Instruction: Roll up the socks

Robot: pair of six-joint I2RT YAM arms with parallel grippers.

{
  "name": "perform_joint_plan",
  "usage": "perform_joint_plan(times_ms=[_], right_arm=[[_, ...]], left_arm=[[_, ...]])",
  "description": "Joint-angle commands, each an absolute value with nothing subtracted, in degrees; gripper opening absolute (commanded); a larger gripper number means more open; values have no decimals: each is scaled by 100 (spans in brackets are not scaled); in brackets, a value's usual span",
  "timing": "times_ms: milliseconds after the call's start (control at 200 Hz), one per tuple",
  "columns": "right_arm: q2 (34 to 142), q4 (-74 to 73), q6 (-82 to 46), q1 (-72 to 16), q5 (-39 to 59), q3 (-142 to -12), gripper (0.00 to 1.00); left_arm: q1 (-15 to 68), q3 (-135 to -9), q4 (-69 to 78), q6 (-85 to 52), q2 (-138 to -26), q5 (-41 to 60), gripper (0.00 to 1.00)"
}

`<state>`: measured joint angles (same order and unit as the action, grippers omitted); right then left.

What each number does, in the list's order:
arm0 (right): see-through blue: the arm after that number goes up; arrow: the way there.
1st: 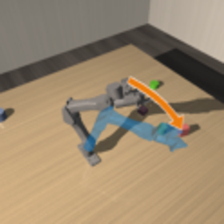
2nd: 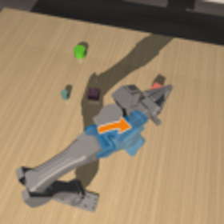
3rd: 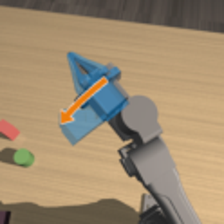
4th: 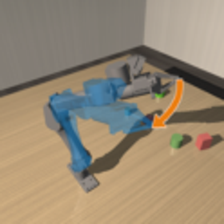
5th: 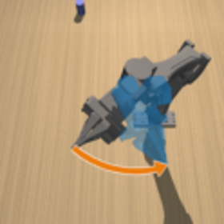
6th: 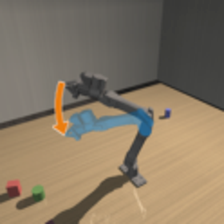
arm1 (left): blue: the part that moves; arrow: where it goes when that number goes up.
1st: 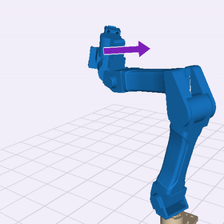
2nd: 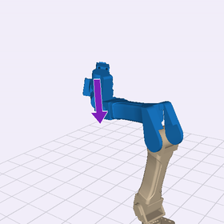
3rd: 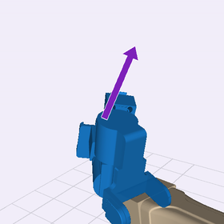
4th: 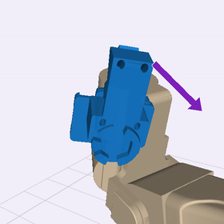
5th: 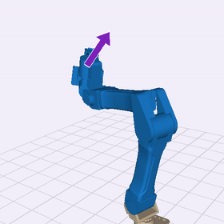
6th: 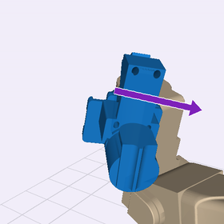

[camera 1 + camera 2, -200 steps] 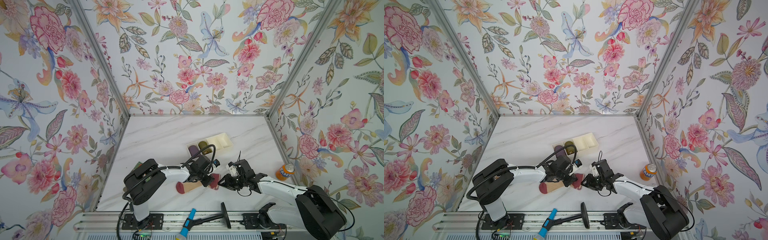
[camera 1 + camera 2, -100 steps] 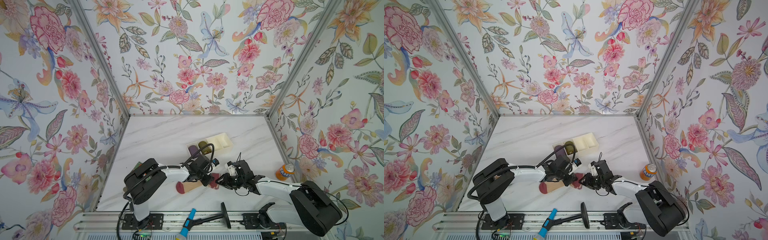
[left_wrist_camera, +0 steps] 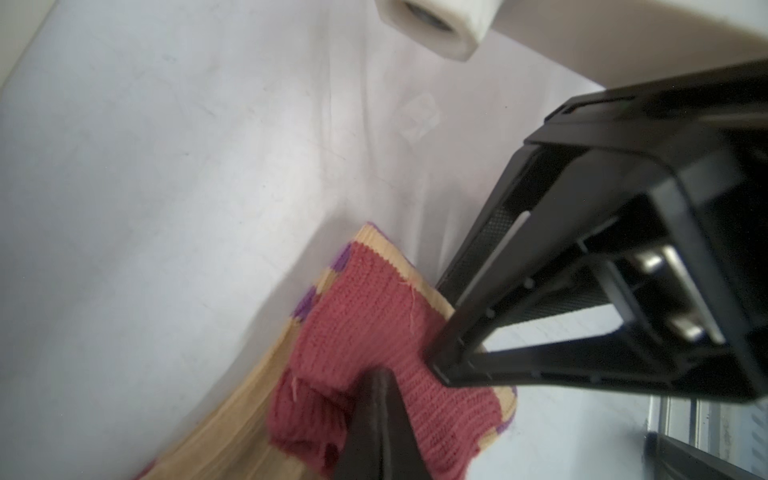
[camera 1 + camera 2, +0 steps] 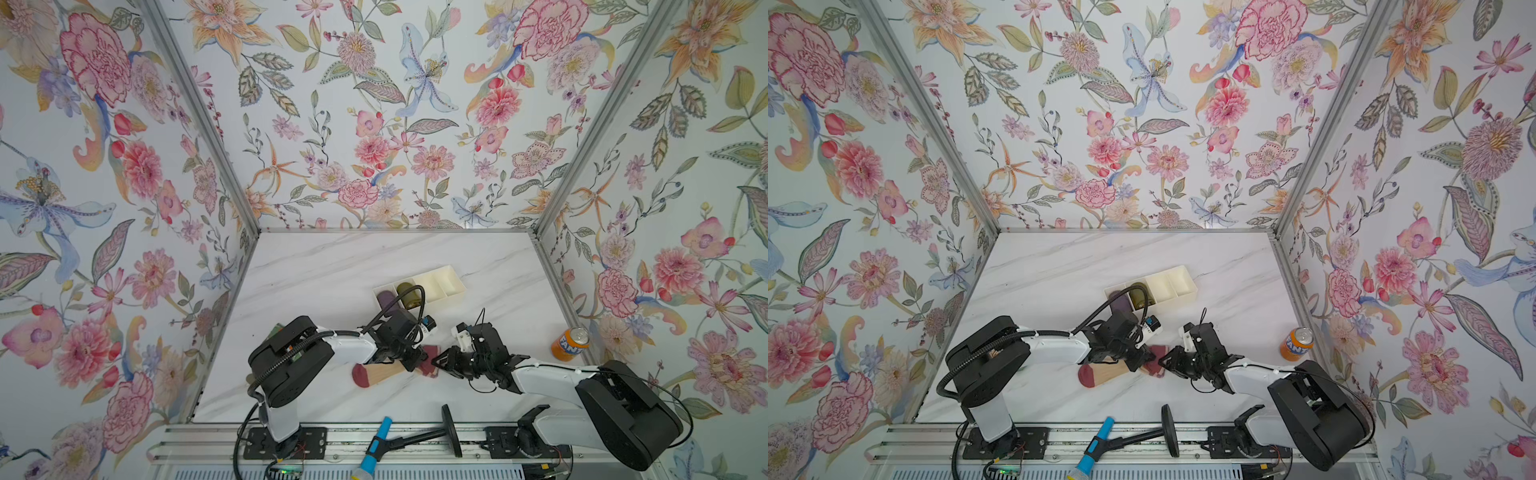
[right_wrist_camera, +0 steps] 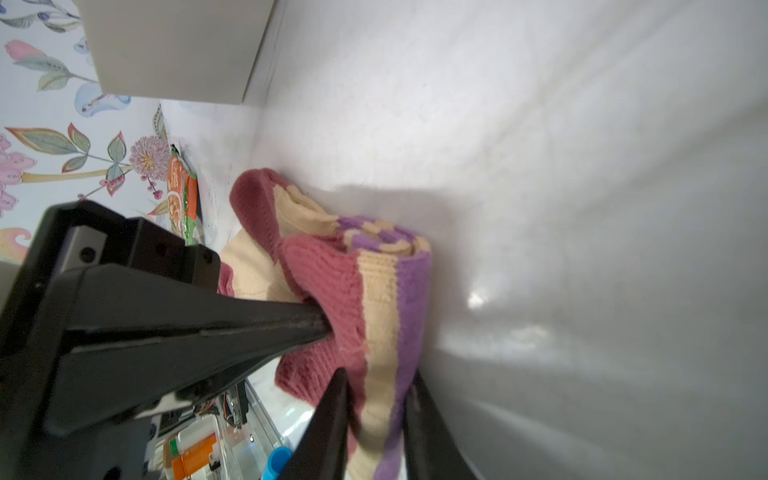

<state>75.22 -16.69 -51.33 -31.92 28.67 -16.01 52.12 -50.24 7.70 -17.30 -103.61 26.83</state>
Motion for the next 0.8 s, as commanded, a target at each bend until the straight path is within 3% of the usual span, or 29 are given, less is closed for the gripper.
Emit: perform_joint_plan(times_ms=[0,265,380,796], right_arm=[[7462,-1336,-4953,-3234,2457,-1542,18],[7002,30,-4193,-3183,2030,-2047,11],[6930,687,-3822,-3065,1867,-2345,10],[7309,2380,-2770,-2830,1134,-3404,10]], left_arm=[[5142,-4913,624,-1793,-10490,2671,0],[5046,-4933,728,-1893,-10197,2699,1],[4993,-4923,745,-1925,-9983,2677,5],[4916,-4508,607,-1920,-9668,2503,2]])
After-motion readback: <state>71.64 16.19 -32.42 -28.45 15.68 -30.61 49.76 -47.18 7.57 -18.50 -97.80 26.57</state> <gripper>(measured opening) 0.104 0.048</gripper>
